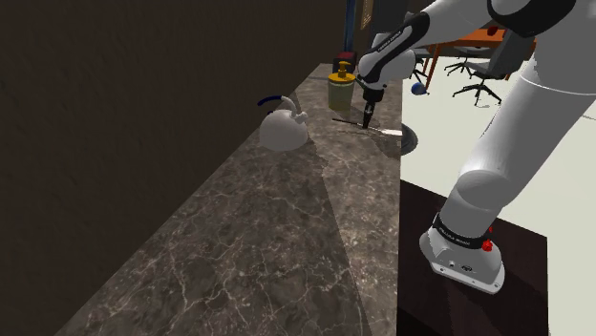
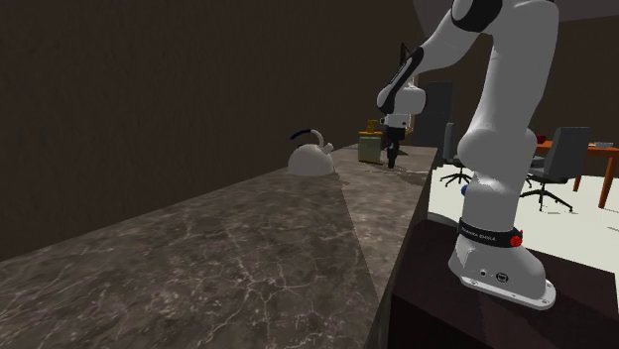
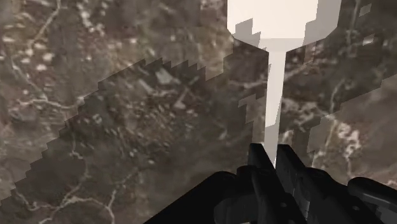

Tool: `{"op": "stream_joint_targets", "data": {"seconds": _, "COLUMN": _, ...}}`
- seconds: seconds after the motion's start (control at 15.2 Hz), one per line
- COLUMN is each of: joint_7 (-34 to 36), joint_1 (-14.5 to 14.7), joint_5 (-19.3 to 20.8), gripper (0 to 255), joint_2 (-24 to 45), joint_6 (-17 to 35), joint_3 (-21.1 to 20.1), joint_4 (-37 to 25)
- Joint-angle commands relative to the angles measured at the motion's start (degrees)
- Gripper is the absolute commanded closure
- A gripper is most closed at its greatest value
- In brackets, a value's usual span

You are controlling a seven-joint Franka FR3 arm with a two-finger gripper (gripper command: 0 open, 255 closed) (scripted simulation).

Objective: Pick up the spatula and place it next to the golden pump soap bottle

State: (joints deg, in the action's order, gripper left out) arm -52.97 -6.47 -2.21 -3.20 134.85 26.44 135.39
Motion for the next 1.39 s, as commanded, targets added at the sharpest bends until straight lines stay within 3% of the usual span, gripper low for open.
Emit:
{"op": "stream_joint_targets", "data": {"seconds": 0.0, "joint_7": 0.0, "joint_1": 0.0, "joint_5": 0.0, "gripper": 255, "joint_2": 0.0, "joint_6": 0.0, "joint_3": 0.0, "joint_4": 0.0}}
{"op": "stream_joint_targets", "data": {"seconds": 0.13, "joint_7": 0.0, "joint_1": 0.0, "joint_5": 0.0, "gripper": 255, "joint_2": 0.0, "joint_6": 0.0, "joint_3": 0.0, "joint_4": 0.0}}
{"op": "stream_joint_targets", "data": {"seconds": 0.2, "joint_7": 0.0, "joint_1": 0.0, "joint_5": 0.0, "gripper": 0, "joint_2": 0.0, "joint_6": 0.0, "joint_3": 0.0, "joint_4": 0.0}}
{"op": "stream_joint_targets", "data": {"seconds": 0.53, "joint_7": 0.0, "joint_1": 0.0, "joint_5": 0.0, "gripper": 0, "joint_2": 0.0, "joint_6": 0.0, "joint_3": 0.0, "joint_4": 0.0}}
{"op": "stream_joint_targets", "data": {"seconds": 0.79, "joint_7": 2.2, "joint_1": -0.4, "joint_5": 2.9, "gripper": 0, "joint_2": -4.9, "joint_6": -7.4, "joint_3": -0.4, "joint_4": -3.0}}
{"op": "stream_joint_targets", "data": {"seconds": 1.32, "joint_7": 2.1, "joint_1": -0.4, "joint_5": 2.9, "gripper": 0, "joint_2": -4.9, "joint_6": -7.4, "joint_3": -0.4, "joint_4": -3.0}}
